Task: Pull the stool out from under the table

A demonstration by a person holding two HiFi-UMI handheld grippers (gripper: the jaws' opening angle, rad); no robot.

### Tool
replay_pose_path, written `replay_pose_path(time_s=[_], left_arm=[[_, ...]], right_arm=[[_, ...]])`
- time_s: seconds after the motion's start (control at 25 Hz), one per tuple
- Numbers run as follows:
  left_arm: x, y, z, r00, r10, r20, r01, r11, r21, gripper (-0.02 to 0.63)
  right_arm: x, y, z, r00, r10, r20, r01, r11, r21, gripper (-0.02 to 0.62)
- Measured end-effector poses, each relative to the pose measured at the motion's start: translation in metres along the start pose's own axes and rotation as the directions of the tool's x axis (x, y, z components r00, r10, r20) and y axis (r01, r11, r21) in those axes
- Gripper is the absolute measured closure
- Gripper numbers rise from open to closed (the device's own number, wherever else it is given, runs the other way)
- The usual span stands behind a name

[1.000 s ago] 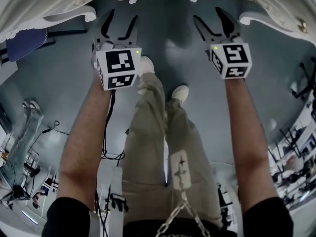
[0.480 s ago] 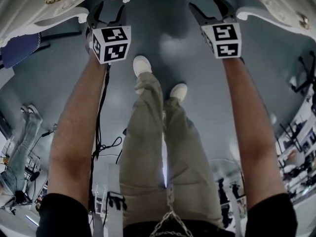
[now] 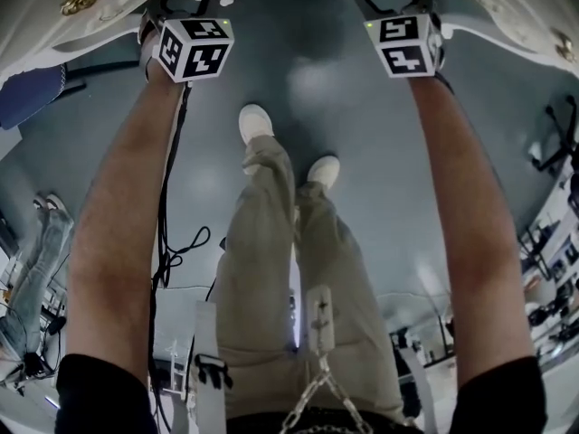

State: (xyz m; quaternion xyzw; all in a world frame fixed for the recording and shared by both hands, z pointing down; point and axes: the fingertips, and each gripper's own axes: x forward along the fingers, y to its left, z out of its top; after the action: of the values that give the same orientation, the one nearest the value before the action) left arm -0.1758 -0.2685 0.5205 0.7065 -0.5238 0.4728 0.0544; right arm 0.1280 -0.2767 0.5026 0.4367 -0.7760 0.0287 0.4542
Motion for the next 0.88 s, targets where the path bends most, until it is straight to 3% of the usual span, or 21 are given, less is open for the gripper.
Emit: replay_pose_path(time_s=[0.12,0.48,0.68,0.88], left_arm=[[0.01,0.0,-0.005,0.999,-0.014,-0.036,0.014,1.0,0.01,0.336],[0.021,0.0,0.009,0.999,-0.03,-0.035,0.031,0.999,0.026,0.333],[0.021,-0.001,0.005,0.998,-0.029,-0.047,0.03,0.999,0.029,0.333],[0.014,-0.008,0.006,0.997,-0.045,-0.067,0.045,0.999,-0.015,0.333]], right_arm=[[0.002,-0.004,0.0,1.0,-0.015,0.003,0.015,0.999,-0.03,0.268],[-0.003,-0.019,0.013,0.994,-0.096,0.058,0.098,0.995,-0.026,0.268],[0.017,-0.015,0.007,1.0,0.007,-0.008,-0.006,1.0,0.019,0.267],[0.013,-0.016,0.005,1.0,0.029,0.0,-0.029,0.999,0.039,0.267]])
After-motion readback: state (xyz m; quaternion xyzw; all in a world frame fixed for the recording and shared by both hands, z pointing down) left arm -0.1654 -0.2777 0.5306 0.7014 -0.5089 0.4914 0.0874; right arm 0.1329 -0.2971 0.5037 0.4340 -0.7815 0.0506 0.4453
